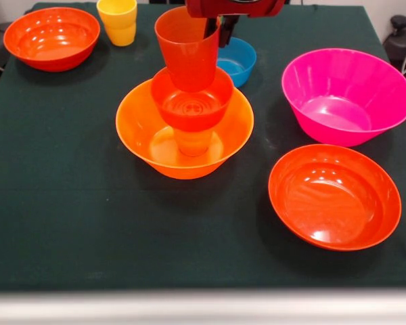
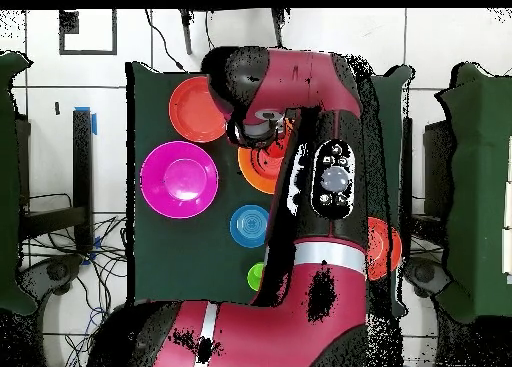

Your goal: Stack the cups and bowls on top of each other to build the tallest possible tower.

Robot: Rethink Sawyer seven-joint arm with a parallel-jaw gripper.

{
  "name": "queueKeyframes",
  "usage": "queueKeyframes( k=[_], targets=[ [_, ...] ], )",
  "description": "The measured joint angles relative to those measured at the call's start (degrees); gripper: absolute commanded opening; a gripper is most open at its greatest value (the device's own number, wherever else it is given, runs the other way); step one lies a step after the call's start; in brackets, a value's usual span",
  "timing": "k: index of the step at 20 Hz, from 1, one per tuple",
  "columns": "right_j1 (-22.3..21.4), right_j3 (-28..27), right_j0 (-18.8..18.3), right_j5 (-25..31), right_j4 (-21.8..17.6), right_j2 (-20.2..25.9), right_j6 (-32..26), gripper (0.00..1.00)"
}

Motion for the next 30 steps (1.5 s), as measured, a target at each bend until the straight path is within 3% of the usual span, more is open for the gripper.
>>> queueKeyframes(
  k=[30],
  targets=[
    [1.26, 0.00, 0.00, -3.18, 0.04, -0.08, 0.00, 0.00]
  ],
)
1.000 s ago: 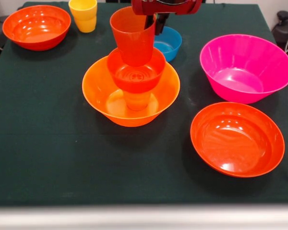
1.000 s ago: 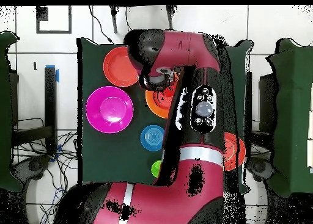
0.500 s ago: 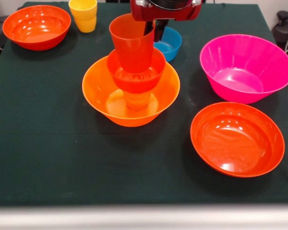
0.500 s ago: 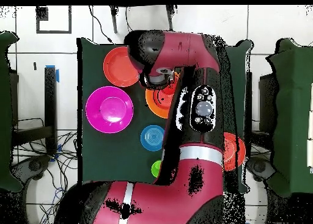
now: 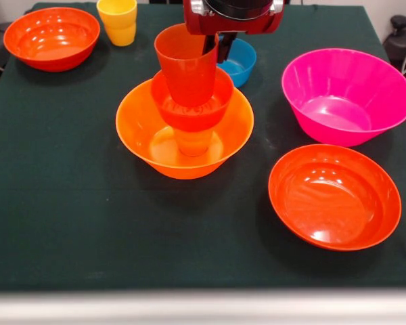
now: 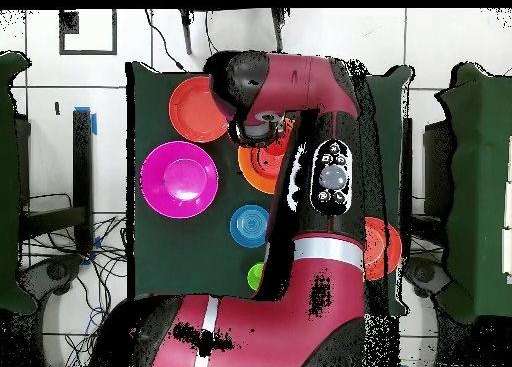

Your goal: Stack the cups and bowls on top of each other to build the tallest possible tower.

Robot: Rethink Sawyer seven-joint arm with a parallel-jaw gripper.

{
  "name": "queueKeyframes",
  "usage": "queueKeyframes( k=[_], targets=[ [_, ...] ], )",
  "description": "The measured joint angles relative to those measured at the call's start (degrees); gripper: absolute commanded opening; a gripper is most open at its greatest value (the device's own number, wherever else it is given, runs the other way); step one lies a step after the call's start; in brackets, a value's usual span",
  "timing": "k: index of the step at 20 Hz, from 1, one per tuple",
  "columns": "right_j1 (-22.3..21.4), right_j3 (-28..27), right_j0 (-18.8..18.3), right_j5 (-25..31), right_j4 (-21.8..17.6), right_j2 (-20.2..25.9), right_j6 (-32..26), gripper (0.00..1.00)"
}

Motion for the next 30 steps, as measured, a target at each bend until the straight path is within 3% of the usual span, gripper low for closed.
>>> queueKeyframes(
  k=[30],
  targets=[
    [-0.03, 0.01, 0.00, -2.28, 0.01, -0.26, 0.00, 0.00]
  ],
)
